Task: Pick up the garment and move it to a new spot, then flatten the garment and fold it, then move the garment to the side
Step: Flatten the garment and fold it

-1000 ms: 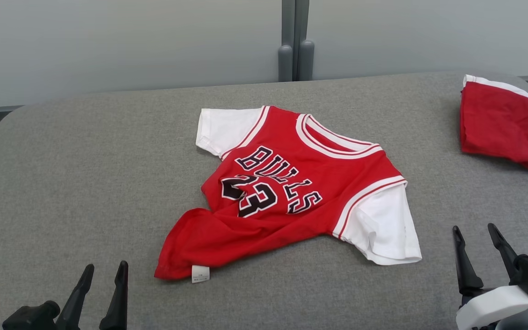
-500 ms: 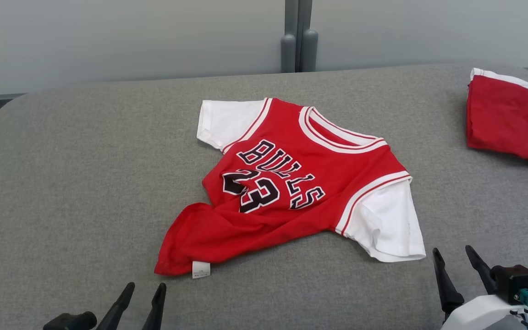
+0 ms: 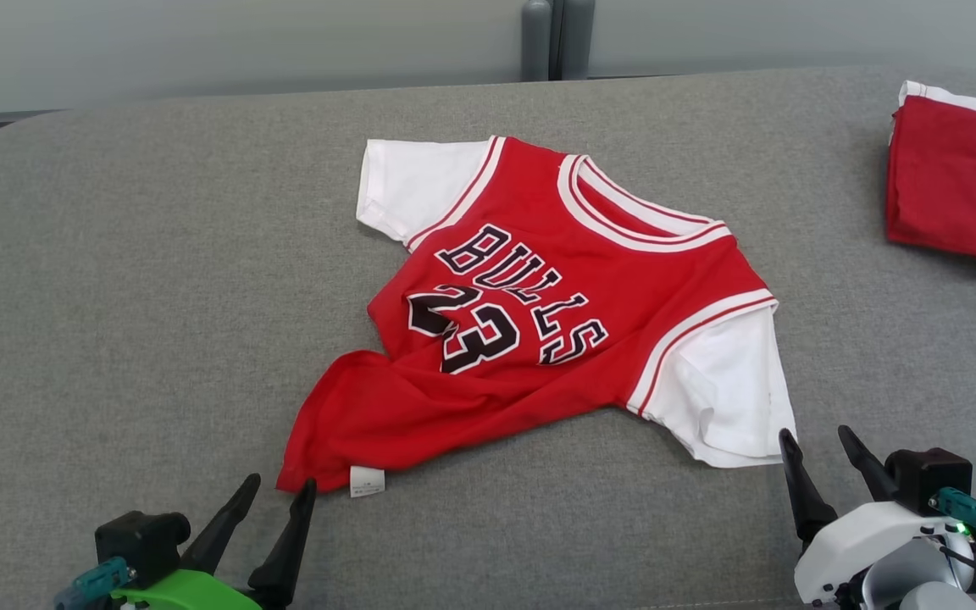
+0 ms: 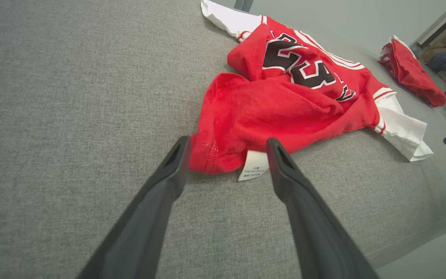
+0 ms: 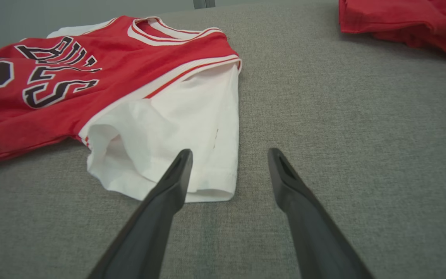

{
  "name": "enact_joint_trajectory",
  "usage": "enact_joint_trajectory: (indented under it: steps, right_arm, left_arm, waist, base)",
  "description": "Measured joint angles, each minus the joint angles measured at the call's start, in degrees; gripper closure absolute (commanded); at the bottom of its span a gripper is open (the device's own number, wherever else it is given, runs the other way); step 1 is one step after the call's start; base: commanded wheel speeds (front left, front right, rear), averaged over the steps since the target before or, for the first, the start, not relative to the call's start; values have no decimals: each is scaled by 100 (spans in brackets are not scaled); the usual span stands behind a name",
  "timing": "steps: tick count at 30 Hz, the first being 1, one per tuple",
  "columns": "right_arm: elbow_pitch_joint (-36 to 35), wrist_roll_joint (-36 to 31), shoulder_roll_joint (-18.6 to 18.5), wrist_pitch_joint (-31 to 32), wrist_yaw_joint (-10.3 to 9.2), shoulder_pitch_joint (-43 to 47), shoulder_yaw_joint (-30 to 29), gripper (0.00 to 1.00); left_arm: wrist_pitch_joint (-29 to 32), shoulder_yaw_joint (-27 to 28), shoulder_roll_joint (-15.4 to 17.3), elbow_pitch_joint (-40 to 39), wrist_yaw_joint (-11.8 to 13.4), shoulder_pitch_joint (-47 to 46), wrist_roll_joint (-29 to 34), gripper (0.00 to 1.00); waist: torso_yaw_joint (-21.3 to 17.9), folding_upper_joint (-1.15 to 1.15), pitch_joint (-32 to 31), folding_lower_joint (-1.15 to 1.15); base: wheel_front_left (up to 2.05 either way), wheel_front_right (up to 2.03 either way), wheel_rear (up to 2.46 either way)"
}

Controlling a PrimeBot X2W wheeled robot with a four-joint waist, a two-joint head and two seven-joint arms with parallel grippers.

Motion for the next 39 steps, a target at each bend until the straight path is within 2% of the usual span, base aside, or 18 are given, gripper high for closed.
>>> enact_joint_trajectory:
  steps: [22, 24, 25, 26, 27, 28, 39]
  right_arm:
    - [637, 5, 180, -90, 102, -687, 67, 0]
    - [676, 5, 183, -102, 103, -721, 68, 0]
    - [692, 5, 187, -105, 103, -734, 69, 0]
    - [724, 5, 194, -116, 103, -748, 70, 0]
    - [724, 5, 194, -116, 103, -748, 70, 0]
    - [753, 5, 199, -138, 104, -762, 70, 0]
    - [1082, 49, 308, -153, 207, -856, 168, 0]
  left_arm:
    - [308, -12, -59, 686, -152, -543, -101, 2]
    - [341, -25, -77, 700, -156, -572, -101, 41]
    - [341, -31, -90, 713, -157, -597, -101, 55]
    - [341, -33, -103, 731, -164, -626, -101, 63]
    - [341, -33, -103, 731, -164, -626, -101, 90]
    - [341, -35, -113, 738, -185, -651, -101, 100]
    - [348, -77, -149, 822, -289, -775, -101, 100]
  waist:
    - [-143, 0, 407, 0]
    - [-145, 0, 426, 0]
    - [-146, 0, 441, 0]
    - [-147, 0, 449, 0]
    - [-147, 0, 449, 0]
    - [-148, 0, 455, 0]
    - [-117, 0, 494, 0]
  base:
    - [0, 0, 0]
    - [0, 0, 0]
    - [0, 0, 0]
    - [0, 0, 0]
    - [0, 0, 0]
    - [0, 0, 0]
    - [0, 0, 0]
